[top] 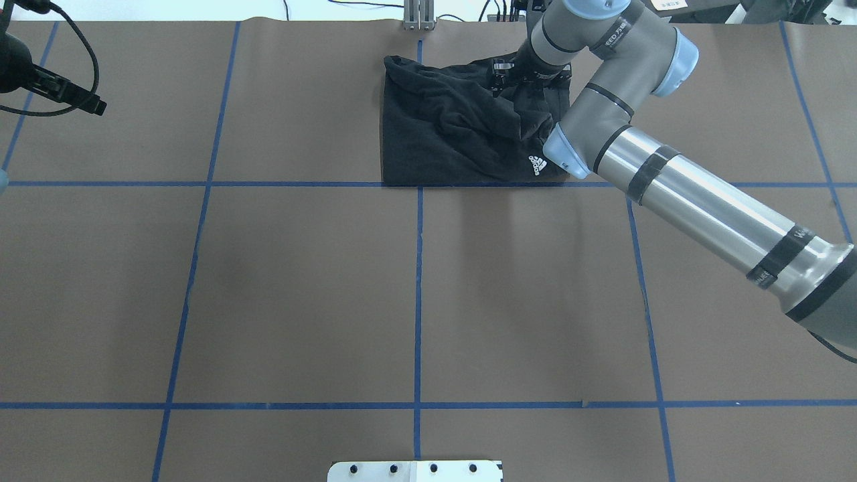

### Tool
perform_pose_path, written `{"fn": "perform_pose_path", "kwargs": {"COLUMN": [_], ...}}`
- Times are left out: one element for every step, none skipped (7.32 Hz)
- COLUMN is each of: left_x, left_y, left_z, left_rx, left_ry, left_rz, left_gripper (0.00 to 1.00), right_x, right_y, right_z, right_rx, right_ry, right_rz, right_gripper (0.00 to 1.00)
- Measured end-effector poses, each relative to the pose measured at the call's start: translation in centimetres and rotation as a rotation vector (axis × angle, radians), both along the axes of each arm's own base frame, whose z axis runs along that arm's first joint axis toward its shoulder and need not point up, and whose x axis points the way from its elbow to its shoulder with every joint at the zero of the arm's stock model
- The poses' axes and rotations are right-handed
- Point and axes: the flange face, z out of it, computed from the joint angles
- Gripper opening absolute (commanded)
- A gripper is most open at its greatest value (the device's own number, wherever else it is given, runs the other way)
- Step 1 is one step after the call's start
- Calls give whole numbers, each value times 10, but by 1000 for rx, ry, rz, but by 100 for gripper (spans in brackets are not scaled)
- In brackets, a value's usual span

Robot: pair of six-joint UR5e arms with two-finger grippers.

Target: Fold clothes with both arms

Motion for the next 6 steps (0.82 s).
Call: {"fn": "perform_pose_path", "kwargs": {"left_x": [0, 0, 0, 0, 0, 0], "left_y": [0, 0, 0, 0, 0, 0], "left_z": [0, 0, 0, 0, 0, 0], "left_rx": [0, 0, 0, 0, 0, 0], "left_ry": [0, 0, 0, 0, 0, 0], "left_rz": [0, 0, 0, 0, 0, 0], "left_gripper": [100, 100, 100, 100, 100, 100], "right_x": [-2, -6, -11, -14, -16, -16], "right_y": [8, 14, 18, 21, 23, 26], "right_z": [9, 12, 14, 12, 12, 15], "right_rx": [-1, -3, -10, -20, -24, -18], "right_ry": [-36, -60, -72, -83, -92, -101], "right_rz": [13, 20, 24, 29, 34, 36], "right_gripper": [61, 61, 63, 69, 75, 75]}}
